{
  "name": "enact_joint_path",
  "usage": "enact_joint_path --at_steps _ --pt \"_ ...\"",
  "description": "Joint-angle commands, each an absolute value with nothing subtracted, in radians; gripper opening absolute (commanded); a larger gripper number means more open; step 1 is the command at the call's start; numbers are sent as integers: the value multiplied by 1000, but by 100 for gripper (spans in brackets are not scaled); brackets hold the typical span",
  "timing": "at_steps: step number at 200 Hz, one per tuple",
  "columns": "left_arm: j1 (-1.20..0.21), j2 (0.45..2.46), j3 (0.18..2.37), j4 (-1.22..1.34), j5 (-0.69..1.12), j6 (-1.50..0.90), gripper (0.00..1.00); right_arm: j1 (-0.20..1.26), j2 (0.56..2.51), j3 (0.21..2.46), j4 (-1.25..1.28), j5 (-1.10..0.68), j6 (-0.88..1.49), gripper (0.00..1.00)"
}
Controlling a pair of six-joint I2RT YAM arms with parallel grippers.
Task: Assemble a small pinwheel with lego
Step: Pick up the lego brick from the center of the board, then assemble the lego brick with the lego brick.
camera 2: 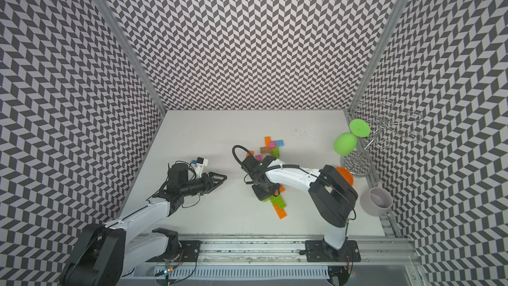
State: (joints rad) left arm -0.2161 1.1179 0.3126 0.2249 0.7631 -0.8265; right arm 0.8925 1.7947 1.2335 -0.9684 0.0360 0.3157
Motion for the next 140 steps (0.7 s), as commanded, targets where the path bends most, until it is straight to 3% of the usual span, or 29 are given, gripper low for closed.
enact_joint_path --at_steps 1,140 --pt "-222 1121 334 251 747 -819 53 882 1770 1232 -977 73 296 10" --pt "-222 1145 347 256 750 -815 53 847 1825 1202 -934 92 291 10"
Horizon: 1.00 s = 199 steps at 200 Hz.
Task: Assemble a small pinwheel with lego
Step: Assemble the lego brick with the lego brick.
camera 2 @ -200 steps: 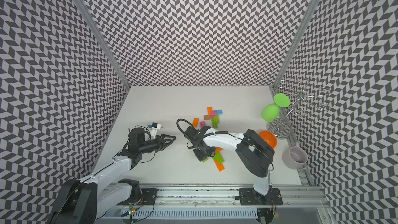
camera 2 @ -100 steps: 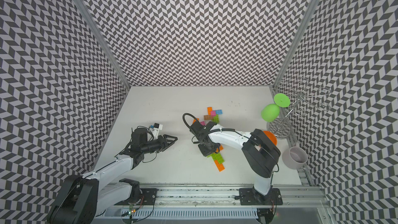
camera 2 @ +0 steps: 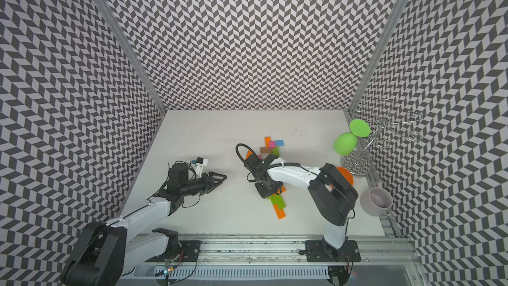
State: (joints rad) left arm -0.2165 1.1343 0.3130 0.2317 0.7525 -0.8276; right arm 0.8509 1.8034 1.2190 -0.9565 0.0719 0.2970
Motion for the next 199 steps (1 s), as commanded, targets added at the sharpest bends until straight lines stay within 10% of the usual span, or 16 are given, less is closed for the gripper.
enact_joint_path --at_steps 1,199 --pt "-222 1146 347 256 750 -815 53 847 1826 1201 -933 92 290 10" --pt "-222 1167 362 242 761 -796 52 799 1880 990 -849 26 436 1"
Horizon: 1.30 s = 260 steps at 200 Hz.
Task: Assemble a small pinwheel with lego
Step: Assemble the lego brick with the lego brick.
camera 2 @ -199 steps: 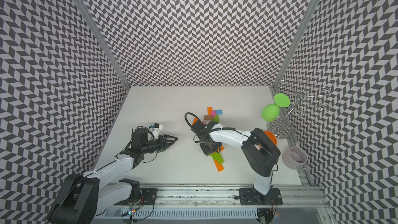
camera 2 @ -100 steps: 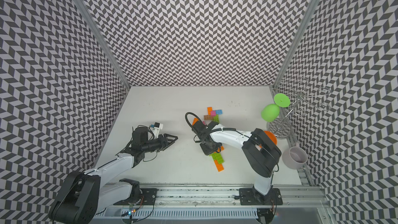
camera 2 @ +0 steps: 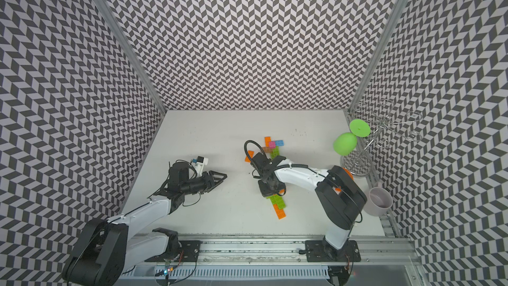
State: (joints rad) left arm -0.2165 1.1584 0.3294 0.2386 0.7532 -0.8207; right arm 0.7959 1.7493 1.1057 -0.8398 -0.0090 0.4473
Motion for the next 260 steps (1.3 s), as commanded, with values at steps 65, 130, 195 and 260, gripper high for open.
enact_joint_path --at_steps 65,130,195,260 --pt "-224 1176 370 247 758 -801 52 902 1921 1000 -873 60 385 0" --pt "-223 1174 404 197 740 -774 52 870 1891 1124 -838 -5 534 0" --pt "-319 1181 508 11 588 -663 55 856 1815 1255 -932 52 543 11" --pt "-350 1245 588 -82 461 -599 61 849 1784 1320 -963 53 533 20"
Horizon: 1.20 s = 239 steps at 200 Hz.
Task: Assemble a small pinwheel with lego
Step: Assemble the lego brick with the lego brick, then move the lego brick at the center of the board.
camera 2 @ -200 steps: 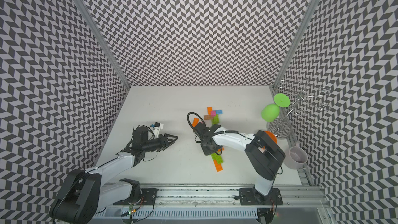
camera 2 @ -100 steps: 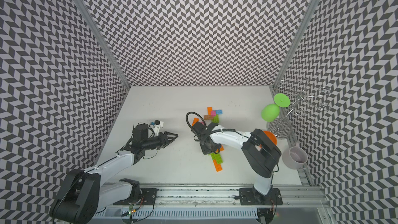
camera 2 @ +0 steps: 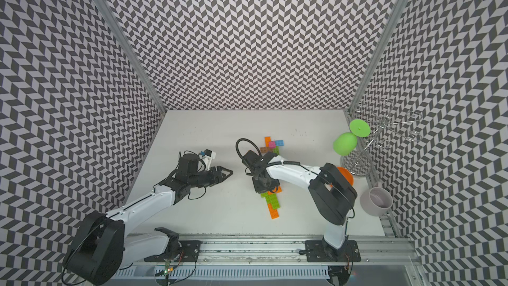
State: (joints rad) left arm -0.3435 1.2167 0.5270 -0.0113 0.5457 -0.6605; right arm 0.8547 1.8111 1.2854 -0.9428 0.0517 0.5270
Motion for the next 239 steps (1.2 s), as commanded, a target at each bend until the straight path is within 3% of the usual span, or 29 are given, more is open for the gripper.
enact_joint_path --at_steps 1,38,96,192,239 --pt "-350 1246 590 -84 459 -598 61 849 1783 1321 -963 54 533 20" --pt "-396 1379 738 -182 315 -520 60 809 1663 1318 -917 92 551 21" --pt "-577 1753 1136 -421 47 -400 57 717 1381 1207 -827 129 564 23" --pt "-629 2072 1451 -589 -101 -346 57 666 1229 1088 -823 120 554 23" --pt "-631 2169 1531 -626 -107 -324 42 661 1205 1066 -824 116 548 23"
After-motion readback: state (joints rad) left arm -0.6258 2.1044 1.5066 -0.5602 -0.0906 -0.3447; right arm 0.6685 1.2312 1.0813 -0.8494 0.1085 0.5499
